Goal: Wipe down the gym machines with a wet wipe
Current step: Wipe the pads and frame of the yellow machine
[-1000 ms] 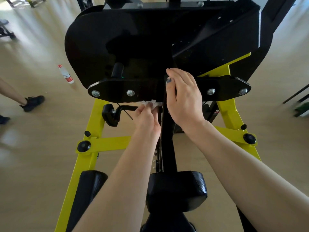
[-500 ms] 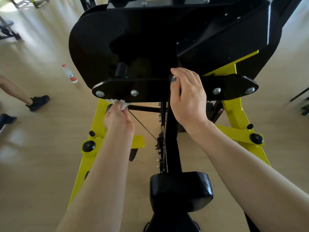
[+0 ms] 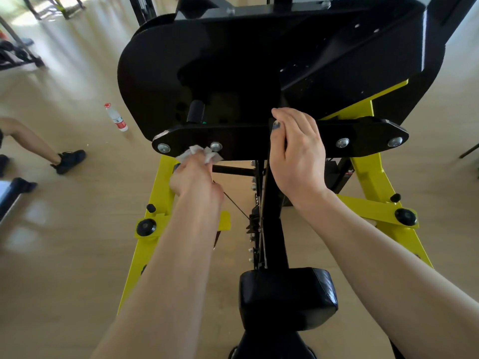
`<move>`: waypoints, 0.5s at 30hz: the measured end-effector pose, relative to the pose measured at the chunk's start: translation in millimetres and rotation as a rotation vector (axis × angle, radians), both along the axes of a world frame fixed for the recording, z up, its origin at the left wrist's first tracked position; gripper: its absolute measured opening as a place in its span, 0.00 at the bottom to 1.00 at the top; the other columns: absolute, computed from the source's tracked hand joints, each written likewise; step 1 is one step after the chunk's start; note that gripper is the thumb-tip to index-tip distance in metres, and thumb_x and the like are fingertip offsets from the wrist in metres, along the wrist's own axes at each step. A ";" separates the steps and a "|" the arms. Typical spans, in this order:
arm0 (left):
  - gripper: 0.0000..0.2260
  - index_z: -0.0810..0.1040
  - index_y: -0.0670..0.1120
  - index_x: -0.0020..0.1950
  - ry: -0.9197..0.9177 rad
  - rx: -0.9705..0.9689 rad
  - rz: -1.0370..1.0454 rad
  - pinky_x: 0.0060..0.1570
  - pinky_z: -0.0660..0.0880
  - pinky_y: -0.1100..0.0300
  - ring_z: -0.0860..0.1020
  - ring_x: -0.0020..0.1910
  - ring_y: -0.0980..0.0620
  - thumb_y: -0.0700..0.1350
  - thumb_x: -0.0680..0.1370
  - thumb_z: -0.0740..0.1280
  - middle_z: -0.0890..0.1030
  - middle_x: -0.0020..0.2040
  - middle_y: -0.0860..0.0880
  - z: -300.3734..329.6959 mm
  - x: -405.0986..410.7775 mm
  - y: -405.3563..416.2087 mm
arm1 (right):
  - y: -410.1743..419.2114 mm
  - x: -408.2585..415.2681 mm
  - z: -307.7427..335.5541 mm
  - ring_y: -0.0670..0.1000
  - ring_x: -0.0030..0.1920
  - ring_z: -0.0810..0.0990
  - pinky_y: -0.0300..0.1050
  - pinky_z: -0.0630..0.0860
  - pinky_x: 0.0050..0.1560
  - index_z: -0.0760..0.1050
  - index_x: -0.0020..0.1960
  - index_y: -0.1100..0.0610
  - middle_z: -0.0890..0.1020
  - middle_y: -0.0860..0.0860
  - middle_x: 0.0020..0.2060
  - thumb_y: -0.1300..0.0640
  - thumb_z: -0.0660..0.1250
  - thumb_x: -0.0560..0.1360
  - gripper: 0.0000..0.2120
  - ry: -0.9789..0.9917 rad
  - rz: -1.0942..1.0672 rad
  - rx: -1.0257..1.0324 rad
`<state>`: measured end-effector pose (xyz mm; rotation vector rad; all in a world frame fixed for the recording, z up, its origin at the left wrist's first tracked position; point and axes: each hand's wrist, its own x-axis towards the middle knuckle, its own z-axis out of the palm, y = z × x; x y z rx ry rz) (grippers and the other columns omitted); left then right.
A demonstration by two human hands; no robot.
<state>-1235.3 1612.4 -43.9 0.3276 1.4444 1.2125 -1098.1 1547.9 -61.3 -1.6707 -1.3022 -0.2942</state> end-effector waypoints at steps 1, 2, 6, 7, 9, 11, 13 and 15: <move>0.10 0.75 0.45 0.65 -0.187 0.013 0.100 0.52 0.78 0.62 0.82 0.49 0.52 0.42 0.84 0.62 0.81 0.57 0.44 -1.1 1.4 3.6 | 0.0 -0.6 -0.2 0.52 0.66 0.76 0.38 0.68 0.69 0.79 0.67 0.62 0.82 0.53 0.62 0.56 0.55 0.84 0.19 -0.002 -0.002 0.002; 0.06 0.77 0.46 0.59 -0.217 0.069 0.088 0.54 0.78 0.61 0.81 0.43 0.55 0.43 0.83 0.65 0.82 0.51 0.47 -0.3 4.4 -3.5 | 0.0 -0.2 -0.4 0.52 0.66 0.76 0.38 0.68 0.69 0.79 0.66 0.62 0.82 0.53 0.62 0.56 0.55 0.84 0.19 -0.006 -0.001 0.005; 0.04 0.82 0.50 0.43 0.130 0.299 0.080 0.50 0.78 0.56 0.84 0.44 0.52 0.45 0.77 0.74 0.85 0.44 0.49 -1.6 6.1 -8.7 | -1.4 2.6 0.7 0.52 0.66 0.76 0.43 0.71 0.69 0.79 0.67 0.62 0.82 0.54 0.62 0.56 0.55 0.84 0.19 -0.014 0.017 0.011; 0.05 0.82 0.51 0.42 0.222 0.402 0.102 0.47 0.78 0.58 0.84 0.44 0.52 0.46 0.77 0.73 0.85 0.43 0.49 -2.7 6.2 -6.5 | -1.5 2.1 0.3 0.52 0.66 0.76 0.43 0.72 0.69 0.79 0.66 0.62 0.82 0.54 0.62 0.56 0.55 0.84 0.19 -0.015 0.014 0.011; 0.05 0.82 0.50 0.43 0.540 0.560 0.079 0.46 0.78 0.62 0.81 0.44 0.52 0.49 0.77 0.72 0.83 0.46 0.48 -4.6 -0.5 -2.8 | -1.1 1.2 -0.5 0.52 0.66 0.76 0.42 0.71 0.69 0.79 0.66 0.62 0.82 0.54 0.62 0.56 0.55 0.84 0.19 -0.014 0.010 0.014; 0.05 0.82 0.46 0.47 0.862 0.754 -0.003 0.44 0.75 0.67 0.78 0.45 0.51 0.47 0.79 0.70 0.81 0.49 0.46 -10.4 -9.7 -0.5 | -0.6 1.5 -0.3 0.52 0.66 0.77 0.41 0.70 0.69 0.79 0.66 0.62 0.82 0.54 0.62 0.56 0.56 0.84 0.19 -0.010 0.014 0.020; 0.04 0.81 0.42 0.51 1.073 0.970 -0.170 0.44 0.72 0.69 0.76 0.46 0.50 0.40 0.80 0.67 0.78 0.53 0.42 -13.5 -16.7 -0.1 | -0.3 1.4 -0.5 0.52 0.66 0.77 0.43 0.71 0.69 0.79 0.66 0.62 0.82 0.54 0.62 0.56 0.56 0.84 0.19 -0.016 0.010 0.025; 0.07 0.81 0.39 0.54 1.277 1.128 -0.378 0.47 0.75 0.60 0.77 0.49 0.46 0.37 0.80 0.64 0.77 0.54 0.41 -9.6 -17.1 -1.9 | -0.4 1.6 -0.9 0.53 0.66 0.77 0.44 0.72 0.68 0.79 0.66 0.62 0.82 0.54 0.61 0.56 0.56 0.84 0.19 -0.020 0.006 0.028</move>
